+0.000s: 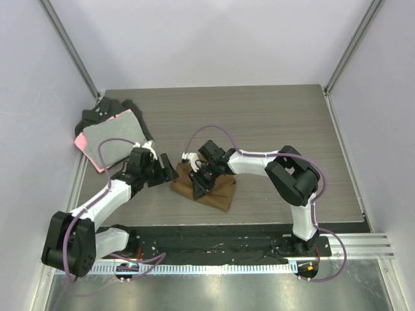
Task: Fold the napkin, place the utensils inside, and roll it up
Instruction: Roll the napkin with the utensil
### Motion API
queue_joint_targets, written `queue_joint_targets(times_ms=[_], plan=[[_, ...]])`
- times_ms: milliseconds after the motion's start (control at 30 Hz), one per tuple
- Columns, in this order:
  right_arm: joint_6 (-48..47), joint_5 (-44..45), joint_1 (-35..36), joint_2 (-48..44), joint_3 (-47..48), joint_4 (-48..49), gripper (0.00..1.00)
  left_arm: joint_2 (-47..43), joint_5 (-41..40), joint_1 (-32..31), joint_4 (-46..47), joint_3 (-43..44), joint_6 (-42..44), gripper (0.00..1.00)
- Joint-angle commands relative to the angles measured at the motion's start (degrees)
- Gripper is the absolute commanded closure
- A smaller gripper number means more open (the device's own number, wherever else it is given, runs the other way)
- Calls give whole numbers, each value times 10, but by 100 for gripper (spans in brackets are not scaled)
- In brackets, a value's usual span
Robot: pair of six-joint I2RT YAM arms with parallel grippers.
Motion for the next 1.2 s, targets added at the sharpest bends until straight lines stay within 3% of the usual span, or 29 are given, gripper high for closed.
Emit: queue_joint_targets(times_ms=[0, 267, 433, 633, 700, 900, 1067, 1167], plan=[[11, -91, -18, 44, 26, -54, 74, -14, 23, 1, 48, -26, -8, 28], [26, -120, -36, 101, 56, -75, 73, 17, 61, 2, 125, -52, -11, 35], [26, -128, -48, 126, 67, -82, 73, 42, 62, 2, 165, -61, -15, 46], [23, -130, -55, 142, 76, -86, 73, 81, 64, 2, 179, -57, -15, 64], [23, -124, -57, 139, 78, -89, 73, 94, 62, 2, 173, -50, -13, 78], [32, -63, -57, 87, 99, -114, 60, 124, 64, 2, 114, -12, -2, 99], [36, 2, -51, 18, 117, -119, 50, 148, 70, 2, 53, 23, 3, 100], [23, 87, -31, -34, 111, -108, 45, 154, 67, 2, 26, 36, 2, 100]])
